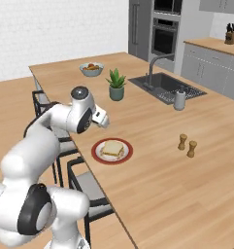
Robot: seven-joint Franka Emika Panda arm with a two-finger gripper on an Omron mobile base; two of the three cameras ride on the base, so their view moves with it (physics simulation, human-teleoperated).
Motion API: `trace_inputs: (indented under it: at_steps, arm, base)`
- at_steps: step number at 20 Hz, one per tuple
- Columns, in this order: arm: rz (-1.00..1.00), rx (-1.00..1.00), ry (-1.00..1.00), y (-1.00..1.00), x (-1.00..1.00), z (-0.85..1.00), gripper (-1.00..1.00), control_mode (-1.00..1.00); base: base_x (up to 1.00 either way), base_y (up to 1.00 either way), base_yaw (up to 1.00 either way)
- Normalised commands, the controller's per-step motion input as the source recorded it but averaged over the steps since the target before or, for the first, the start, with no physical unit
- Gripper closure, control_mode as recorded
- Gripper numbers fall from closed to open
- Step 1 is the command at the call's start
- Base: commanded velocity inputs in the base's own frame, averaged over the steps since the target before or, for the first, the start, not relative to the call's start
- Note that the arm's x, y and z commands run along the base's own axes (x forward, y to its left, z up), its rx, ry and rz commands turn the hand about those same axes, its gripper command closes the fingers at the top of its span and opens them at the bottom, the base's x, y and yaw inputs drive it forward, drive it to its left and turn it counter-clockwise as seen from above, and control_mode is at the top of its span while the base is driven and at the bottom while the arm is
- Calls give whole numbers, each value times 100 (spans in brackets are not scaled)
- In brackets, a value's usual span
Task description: Start the toaster. Once the lever pops up, take the bread to the plate on the dining counter.
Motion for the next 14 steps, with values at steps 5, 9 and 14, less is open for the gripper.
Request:
trace_inputs:
  at_steps: [5, 9, 14]
  arm:
    - [13, 1, 6, 23, -100, 10, -100, -100]
    - [13, 0, 5, 24, -100, -1, -100, -100]
    - [11, -1, 0, 29, -100, -28, -100, -100]
  base:
    - [0, 0, 0]
    - [0, 0, 0]
    - [0, 0, 0]
